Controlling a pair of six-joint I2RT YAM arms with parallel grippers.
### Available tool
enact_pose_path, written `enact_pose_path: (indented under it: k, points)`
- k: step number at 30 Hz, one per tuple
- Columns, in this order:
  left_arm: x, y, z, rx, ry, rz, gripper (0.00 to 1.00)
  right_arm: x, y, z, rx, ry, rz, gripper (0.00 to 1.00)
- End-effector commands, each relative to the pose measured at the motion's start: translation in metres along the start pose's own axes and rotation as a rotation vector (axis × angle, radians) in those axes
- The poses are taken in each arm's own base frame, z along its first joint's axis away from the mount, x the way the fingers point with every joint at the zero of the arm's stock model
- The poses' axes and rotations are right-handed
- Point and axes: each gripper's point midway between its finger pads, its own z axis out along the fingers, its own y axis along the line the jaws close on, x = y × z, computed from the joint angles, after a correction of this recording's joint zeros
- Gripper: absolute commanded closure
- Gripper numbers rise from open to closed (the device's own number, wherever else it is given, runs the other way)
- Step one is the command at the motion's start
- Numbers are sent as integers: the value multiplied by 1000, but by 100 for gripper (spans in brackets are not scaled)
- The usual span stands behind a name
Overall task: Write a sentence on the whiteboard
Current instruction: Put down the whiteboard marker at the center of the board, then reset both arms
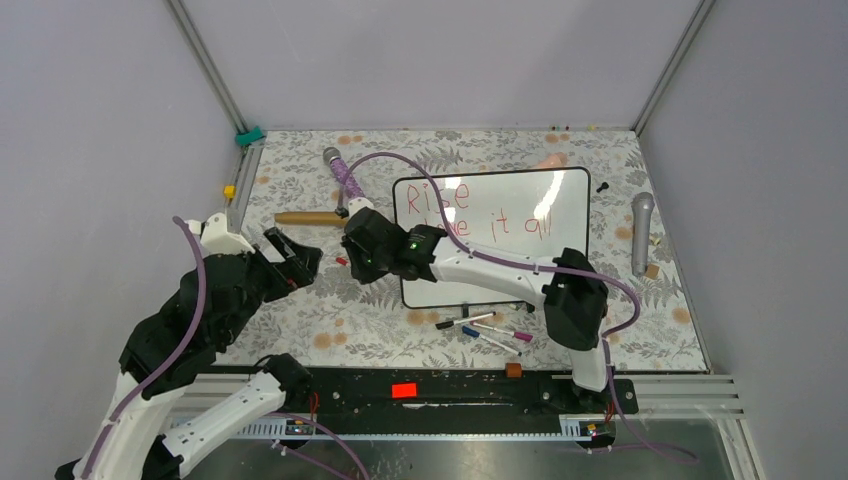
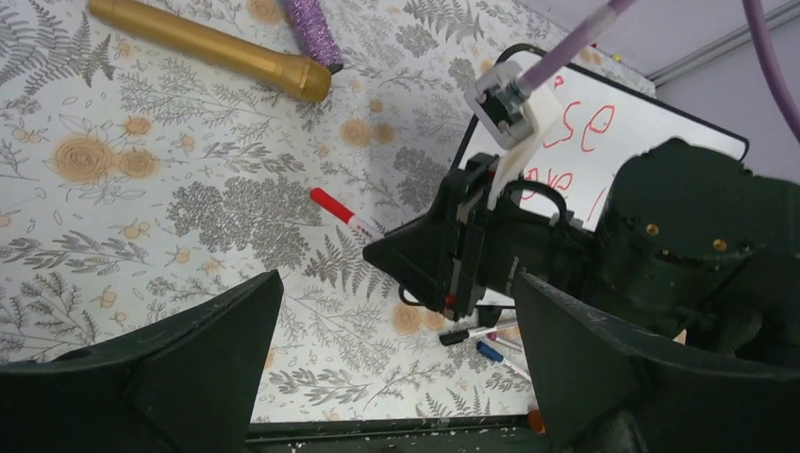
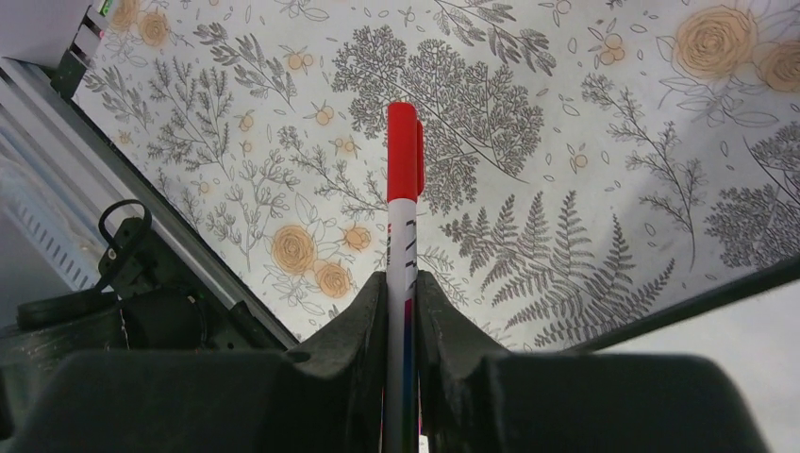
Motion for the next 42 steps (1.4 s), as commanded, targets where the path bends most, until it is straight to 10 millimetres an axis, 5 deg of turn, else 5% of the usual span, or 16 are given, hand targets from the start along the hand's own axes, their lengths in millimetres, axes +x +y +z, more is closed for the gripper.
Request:
enact_pose_path:
  k: [1,6,8,9,11,12,16,23,27,35,39,42]
  points:
    - [2,7,-5,11,-14,11,6,-34,12,2,-17,-90,22,94]
    - [9,9,0,9,-7,12,6,-25,4,24,17,-72,11,94]
    - [10,8,2,11,-1,18,6,-21,-1,30,39,-66,6,87]
    - [11,7,3,13,2,23,6,-21,-2,31,44,-66,5,78]
    - [11,6,4,14,5,36,6,-23,-5,29,48,-64,-1,34]
    - [10,6,5,13,5,45,6,-26,-5,25,45,-70,-6,28]
    - [12,6,9,8,6,78,6,-44,-5,-1,29,-120,-39,27]
    - [17,4,23,25,-12,120,6,-64,-19,-83,42,-271,-72,27]
    - [24,5,36,43,-34,180,9,-47,-62,-126,106,-312,-4,29]
    - [37,28,71,-9,-136,347,7,28,-194,-217,417,-523,92,30]
    - [38,34,88,-28,-211,379,7,79,-259,-247,574,-558,214,36]
    - [41,45,104,-90,-254,431,7,100,-289,-262,670,-603,249,38]
